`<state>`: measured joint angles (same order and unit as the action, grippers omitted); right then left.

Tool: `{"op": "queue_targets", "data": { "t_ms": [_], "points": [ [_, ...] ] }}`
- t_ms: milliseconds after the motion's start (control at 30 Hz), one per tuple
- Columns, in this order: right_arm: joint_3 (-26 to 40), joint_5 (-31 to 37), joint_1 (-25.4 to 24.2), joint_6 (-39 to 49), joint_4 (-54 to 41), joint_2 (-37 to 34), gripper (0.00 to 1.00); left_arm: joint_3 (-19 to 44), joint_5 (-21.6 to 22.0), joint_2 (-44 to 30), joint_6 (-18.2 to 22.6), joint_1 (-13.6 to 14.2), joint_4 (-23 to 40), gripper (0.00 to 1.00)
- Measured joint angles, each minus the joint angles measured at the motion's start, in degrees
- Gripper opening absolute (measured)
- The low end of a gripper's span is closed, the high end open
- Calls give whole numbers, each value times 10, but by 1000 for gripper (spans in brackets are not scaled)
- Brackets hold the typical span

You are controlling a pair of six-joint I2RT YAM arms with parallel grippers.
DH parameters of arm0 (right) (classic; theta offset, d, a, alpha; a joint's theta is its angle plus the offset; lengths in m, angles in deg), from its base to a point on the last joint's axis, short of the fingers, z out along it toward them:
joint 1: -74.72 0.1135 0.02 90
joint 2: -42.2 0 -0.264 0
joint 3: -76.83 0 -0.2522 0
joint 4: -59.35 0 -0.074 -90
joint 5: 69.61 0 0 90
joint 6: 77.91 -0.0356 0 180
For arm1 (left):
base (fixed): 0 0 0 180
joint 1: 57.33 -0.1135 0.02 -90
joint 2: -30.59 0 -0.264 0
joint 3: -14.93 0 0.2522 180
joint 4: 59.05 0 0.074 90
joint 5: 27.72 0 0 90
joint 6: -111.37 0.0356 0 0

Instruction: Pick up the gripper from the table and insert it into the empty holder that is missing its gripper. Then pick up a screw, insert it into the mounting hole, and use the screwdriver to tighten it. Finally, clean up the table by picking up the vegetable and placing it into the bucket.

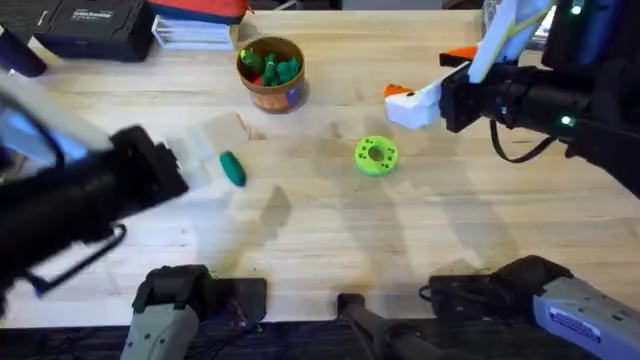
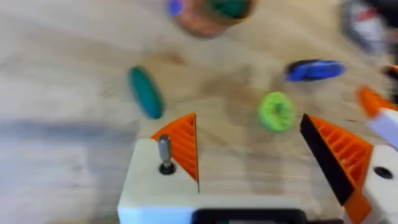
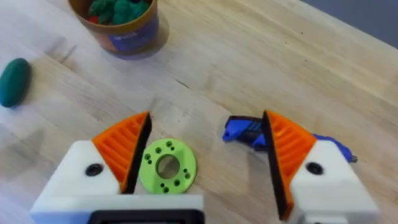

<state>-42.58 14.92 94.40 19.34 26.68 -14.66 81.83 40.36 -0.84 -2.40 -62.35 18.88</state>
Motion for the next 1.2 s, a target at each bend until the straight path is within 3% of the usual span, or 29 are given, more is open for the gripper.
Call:
{"op": "queue_targets", "data": {
  "t_ms": [100,233,433,600,800,1033,1133,1167,1200],
  "points": [
    [0,0,0,0,0,0,994,29,71,-82,8,0,33,986],
    [0,0,0,0,0,0,994,31,113,-182,12,0,35,986],
    [0,0,0,0,0,0,994,31,128,-316,11,0,30,986],
    [0,0,0,0,0,0,994,31,143,-414,5,6,-22,988],
    [0,0,0,0,-1,0,994,31,145,-512,-19,36,-57,989],
    [0,0,0,0,-7,0,994,31,147,-577,-37,67,-68,968],
    [0,0,0,0,-7,0,994,31,156,-585,-44,68,-75,909],
    [0,0,0,0,-8,0,995,31,160,-585,-49,67,-75,854],
    [0,0,0,0,-9,0,994,31,163,-585,-55,67,-75,726]
  ]
}}
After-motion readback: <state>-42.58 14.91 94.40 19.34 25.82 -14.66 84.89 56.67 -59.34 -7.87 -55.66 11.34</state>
